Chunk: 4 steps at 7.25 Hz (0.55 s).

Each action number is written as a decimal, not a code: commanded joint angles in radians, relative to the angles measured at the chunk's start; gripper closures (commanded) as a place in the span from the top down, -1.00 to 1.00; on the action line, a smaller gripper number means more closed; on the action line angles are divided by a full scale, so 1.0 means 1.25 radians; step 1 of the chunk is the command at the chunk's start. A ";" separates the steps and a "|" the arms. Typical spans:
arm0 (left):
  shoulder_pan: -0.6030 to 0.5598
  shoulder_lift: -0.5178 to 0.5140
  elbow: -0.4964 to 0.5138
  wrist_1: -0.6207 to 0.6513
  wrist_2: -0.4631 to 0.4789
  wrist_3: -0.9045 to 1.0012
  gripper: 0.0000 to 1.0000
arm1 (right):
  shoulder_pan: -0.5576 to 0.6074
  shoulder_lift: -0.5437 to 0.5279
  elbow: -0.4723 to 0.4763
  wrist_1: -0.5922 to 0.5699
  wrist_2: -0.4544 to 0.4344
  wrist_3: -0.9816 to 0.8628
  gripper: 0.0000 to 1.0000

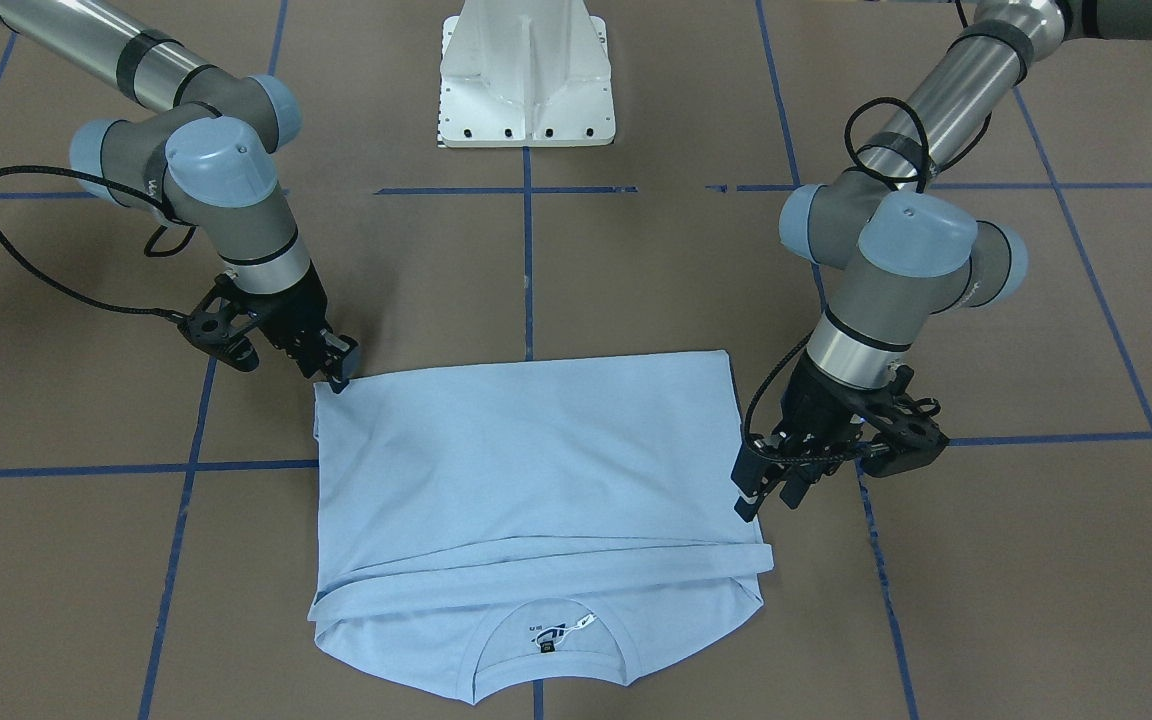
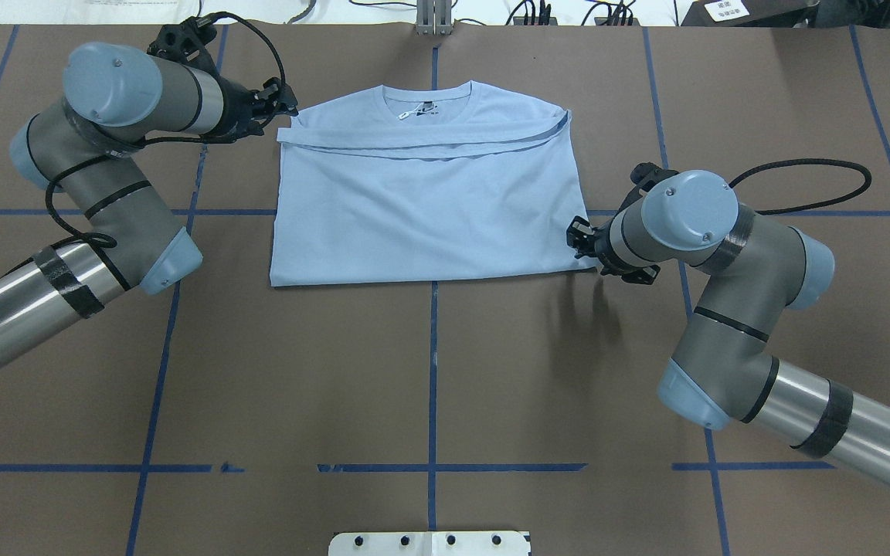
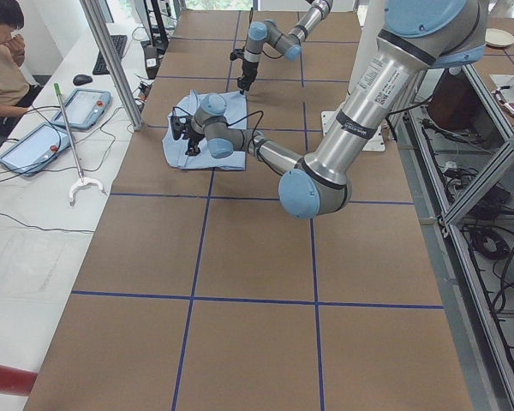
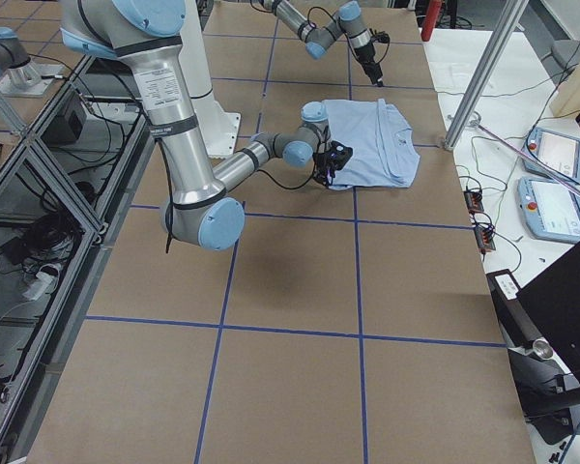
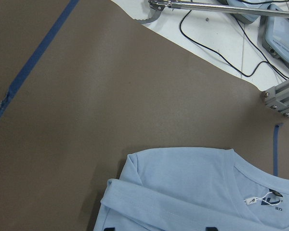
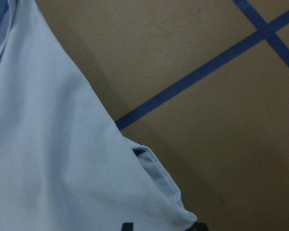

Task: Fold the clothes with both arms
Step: 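Release the hem and move the right gripper to the folded shirt's side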

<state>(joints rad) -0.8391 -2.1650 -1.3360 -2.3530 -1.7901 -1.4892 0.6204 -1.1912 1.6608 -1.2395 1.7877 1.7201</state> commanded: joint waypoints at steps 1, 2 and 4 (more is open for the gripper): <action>0.000 0.037 -0.050 0.000 0.000 0.000 0.37 | -0.004 0.002 -0.013 0.000 -0.031 -0.002 0.02; 0.000 0.039 -0.050 0.001 0.000 0.000 0.37 | -0.001 0.008 -0.014 -0.001 -0.034 0.000 -0.07; 0.000 0.041 -0.052 0.000 0.000 0.000 0.37 | 0.009 0.029 -0.037 -0.001 -0.040 -0.004 -0.20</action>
<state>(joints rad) -0.8391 -2.1169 -1.3975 -2.3521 -1.7902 -1.4895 0.6249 -1.1747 1.6313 -1.2408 1.7437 1.7164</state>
